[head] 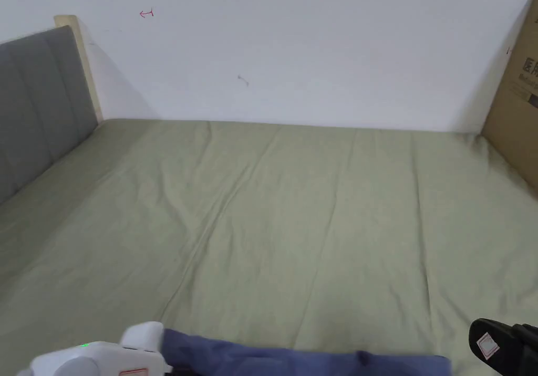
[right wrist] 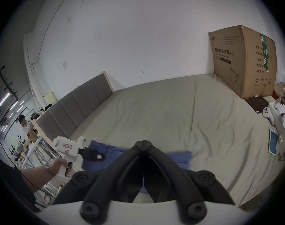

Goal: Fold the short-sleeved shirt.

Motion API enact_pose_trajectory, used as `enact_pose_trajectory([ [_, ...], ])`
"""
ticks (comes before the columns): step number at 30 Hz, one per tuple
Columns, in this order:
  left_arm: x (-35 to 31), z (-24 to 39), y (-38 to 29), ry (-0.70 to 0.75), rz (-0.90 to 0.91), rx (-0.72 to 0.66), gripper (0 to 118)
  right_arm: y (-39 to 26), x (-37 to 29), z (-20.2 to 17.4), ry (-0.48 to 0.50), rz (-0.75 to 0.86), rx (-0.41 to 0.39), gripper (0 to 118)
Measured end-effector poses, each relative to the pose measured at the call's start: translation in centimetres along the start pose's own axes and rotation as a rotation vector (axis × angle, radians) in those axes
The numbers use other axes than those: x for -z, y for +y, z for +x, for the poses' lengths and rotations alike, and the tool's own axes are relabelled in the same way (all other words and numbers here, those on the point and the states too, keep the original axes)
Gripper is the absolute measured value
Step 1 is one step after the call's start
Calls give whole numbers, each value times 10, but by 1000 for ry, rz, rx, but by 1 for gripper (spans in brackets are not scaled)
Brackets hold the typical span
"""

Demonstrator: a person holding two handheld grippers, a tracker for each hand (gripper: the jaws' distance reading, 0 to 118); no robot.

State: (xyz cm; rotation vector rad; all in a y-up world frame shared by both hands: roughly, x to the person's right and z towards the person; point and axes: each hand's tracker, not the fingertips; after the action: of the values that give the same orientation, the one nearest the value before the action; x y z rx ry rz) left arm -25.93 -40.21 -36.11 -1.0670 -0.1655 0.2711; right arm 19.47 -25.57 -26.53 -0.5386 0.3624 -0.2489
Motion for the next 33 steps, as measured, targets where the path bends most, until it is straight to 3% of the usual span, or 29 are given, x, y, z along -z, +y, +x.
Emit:
enact_pose_trajectory([
  [2, -25, 16, -3, 306, 107, 212, 10, -2, -6, 6, 9, 8, 21, 0],
  [3, -30, 25, -4, 378, 106, 299, 10, -3, -8, 9, 8, 12, 32, 0],
  [4, -35, 30, -2, 383, 91, 298, 11, -5, -11, 11, 5, 14, 43, 0],
  [8, -33, 58, 19, -138, -15, -107, 11, -10, -26, 27, -5, 17, 88, 0],
  [9, -24, 75, 23, -235, -35, -143, 17, -12, -30, 38, -5, 25, 96, 0],
  [10, -15, 91, 26, -305, -63, -165, 30, -13, -34, 43, -10, 33, 99, 0],
  [12, 5, 134, 31, -343, -94, -119, 99, -11, -45, 50, -25, 56, 106, 0],
  [13, 15, 151, 34, -377, -105, -89, 111, -11, -49, 52, -29, 66, 112, 0],
  [16, 17, 187, 37, -456, -43, -2, 110, -8, -59, 62, -43, 86, 123, 0],
  [21, -3, 179, 37, -378, -25, 83, 110, -8, -66, 74, -48, 110, 170, 0],
  [22, -5, 174, 34, -351, -27, 105, 108, -9, -65, 75, -42, 112, 183, 0],
  [23, -5, 169, 29, -327, -40, 129, 98, -9, -63, 78, -42, 113, 187, 0],
  [24, -5, 166, 25, -300, -45, 156, 72, -10, -61, 80, -44, 113, 188, 0],
  [25, 1, 165, 20, -276, -51, 171, 28, -11, -59, 79, -50, 111, 186, 0],
  [26, 11, 167, 13, -222, -64, 184, 0, -12, -56, 80, -55, 107, 184, 0],
  [30, 55, 177, -11, -267, -168, 129, 0, -21, -49, 86, -43, 87, 208, 0],
  [33, 105, 198, -24, -235, -213, 183, 0, -23, -47, 85, -54, 56, 217, 0],
])
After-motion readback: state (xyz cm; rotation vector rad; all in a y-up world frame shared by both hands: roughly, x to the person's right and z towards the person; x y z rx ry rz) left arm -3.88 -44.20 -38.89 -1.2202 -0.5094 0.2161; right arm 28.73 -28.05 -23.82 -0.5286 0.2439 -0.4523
